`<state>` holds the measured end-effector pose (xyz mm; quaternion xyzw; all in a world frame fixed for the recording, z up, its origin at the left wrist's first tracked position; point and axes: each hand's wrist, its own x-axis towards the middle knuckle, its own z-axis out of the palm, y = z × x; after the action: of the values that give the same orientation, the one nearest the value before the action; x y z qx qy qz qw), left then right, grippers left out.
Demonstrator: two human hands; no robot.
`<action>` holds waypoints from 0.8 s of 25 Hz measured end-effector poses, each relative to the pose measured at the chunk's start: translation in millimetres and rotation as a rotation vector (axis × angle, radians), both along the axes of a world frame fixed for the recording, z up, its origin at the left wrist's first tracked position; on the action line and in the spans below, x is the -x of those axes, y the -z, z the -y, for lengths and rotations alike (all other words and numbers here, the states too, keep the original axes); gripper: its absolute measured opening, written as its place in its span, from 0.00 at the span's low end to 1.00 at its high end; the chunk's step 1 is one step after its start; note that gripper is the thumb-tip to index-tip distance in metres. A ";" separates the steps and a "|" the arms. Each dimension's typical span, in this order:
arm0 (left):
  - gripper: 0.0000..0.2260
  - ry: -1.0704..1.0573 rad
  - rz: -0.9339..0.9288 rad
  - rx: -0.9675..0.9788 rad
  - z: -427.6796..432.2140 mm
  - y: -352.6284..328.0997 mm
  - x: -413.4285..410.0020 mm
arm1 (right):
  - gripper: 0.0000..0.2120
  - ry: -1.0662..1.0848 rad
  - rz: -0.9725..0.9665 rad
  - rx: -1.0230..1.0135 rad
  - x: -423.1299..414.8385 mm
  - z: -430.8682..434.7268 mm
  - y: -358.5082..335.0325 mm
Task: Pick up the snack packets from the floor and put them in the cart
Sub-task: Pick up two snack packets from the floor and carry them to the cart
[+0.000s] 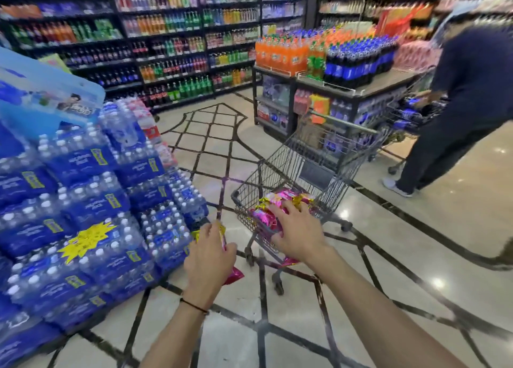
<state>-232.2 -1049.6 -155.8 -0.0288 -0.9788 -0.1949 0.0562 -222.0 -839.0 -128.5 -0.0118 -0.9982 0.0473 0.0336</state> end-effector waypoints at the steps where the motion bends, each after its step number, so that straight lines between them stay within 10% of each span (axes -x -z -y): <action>1: 0.22 0.021 0.004 0.006 -14.3 2.8 12.8 | 0.33 0.020 0.010 0.001 8.4 -13.1 3.6; 20: 0.26 0.148 0.114 0.067 -158.1 66.3 282.1 | 0.32 0.083 0.168 -0.030 271.2 -146.2 53.5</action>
<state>-514.3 -891.4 -222.1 -0.0916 -0.9815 -0.1672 -0.0151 -493.2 -692.8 -182.0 -0.0568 -0.9968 0.0300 -0.0483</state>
